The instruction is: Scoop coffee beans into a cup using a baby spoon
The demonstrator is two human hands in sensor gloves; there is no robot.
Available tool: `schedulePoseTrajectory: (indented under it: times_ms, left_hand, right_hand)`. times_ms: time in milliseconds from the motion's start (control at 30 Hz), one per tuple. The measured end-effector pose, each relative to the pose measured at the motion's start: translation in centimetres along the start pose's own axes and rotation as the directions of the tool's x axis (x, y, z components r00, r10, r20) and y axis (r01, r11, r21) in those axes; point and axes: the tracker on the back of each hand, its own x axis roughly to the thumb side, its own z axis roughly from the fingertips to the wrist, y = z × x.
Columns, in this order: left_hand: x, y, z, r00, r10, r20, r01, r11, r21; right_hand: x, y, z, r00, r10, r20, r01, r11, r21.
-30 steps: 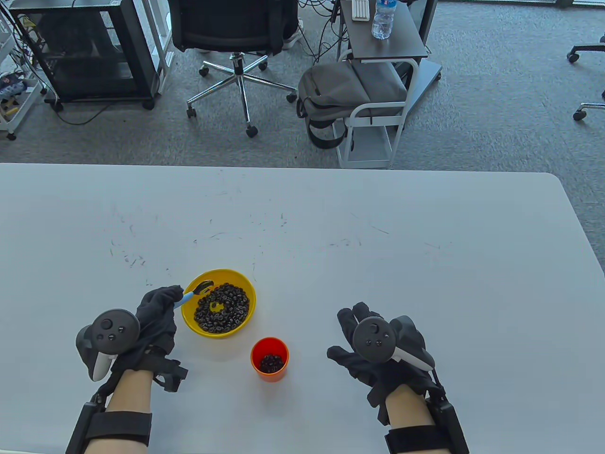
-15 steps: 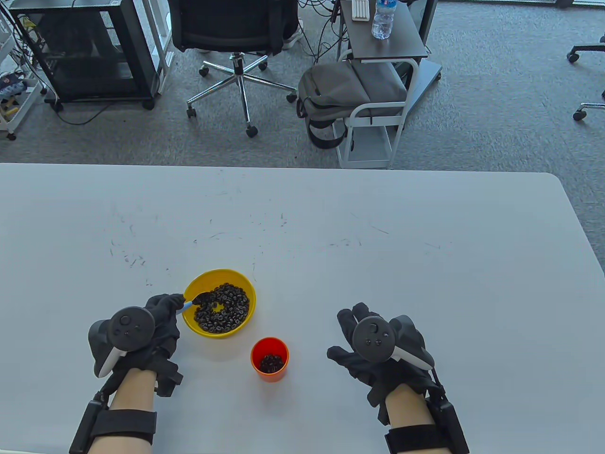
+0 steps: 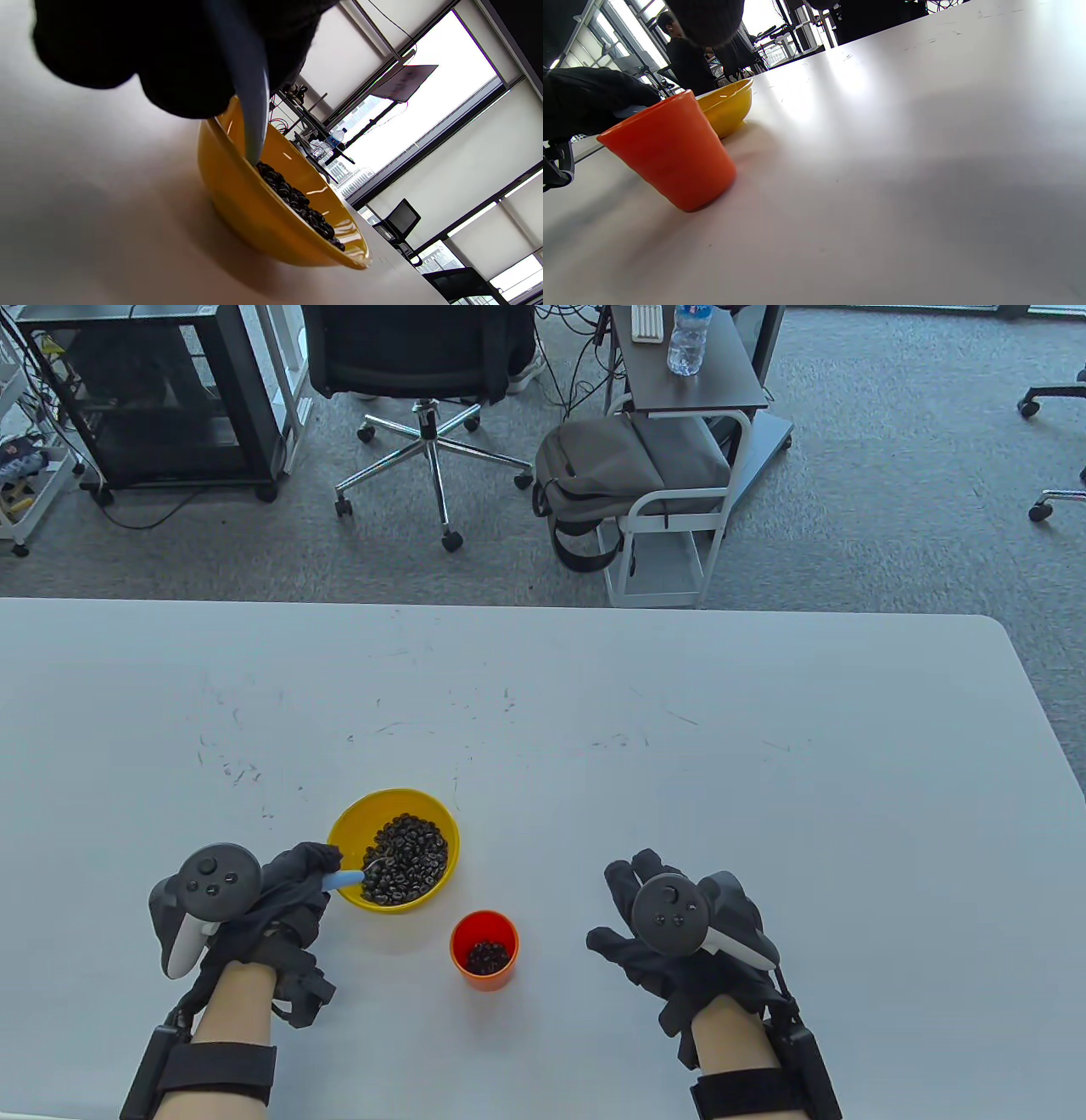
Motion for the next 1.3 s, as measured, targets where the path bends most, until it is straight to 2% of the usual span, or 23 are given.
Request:
schedulePoseTrajectory:
  times_ms: [100,367,767,1033,1300]
  left_hand:
    - [-0.6,-0.2,-0.1,0.994,0.088,-0.058,-0.091,0.994,-0.053]
    - [-1.5,-0.5,-0.1,0.975,0.176,-0.133,-0.182,0.983,-0.035]
    - [-3.2,-0.8,-0.1,0.903,0.361,-0.231,-0.370,0.929,0.006]
    - [-3.2,-0.3,0.1,0.887,0.412,-0.207,-0.411,0.910,0.048]
    - [-2.4,0.0,0.2,0.879,0.450,-0.158,-0.449,0.892,0.046]
  right_hand:
    - [0.0,0.0,0.0,1.000,-0.001,-0.001,0.001,1.000,0.002]
    - [0.0,0.0,0.0,1.000,0.000,-0.001,0.000,1.000,0.003]
    - [0.0,0.1,0.0,1.000,-0.003,-0.009,0.003,1.000,0.015]
    - [0.0,0.1,0.0,1.000,-0.005,-0.009,0.005,1.000,0.013]
    - [-0.1,0.1,0.0,1.000,-0.006,-0.008,0.006,1.000,0.010]
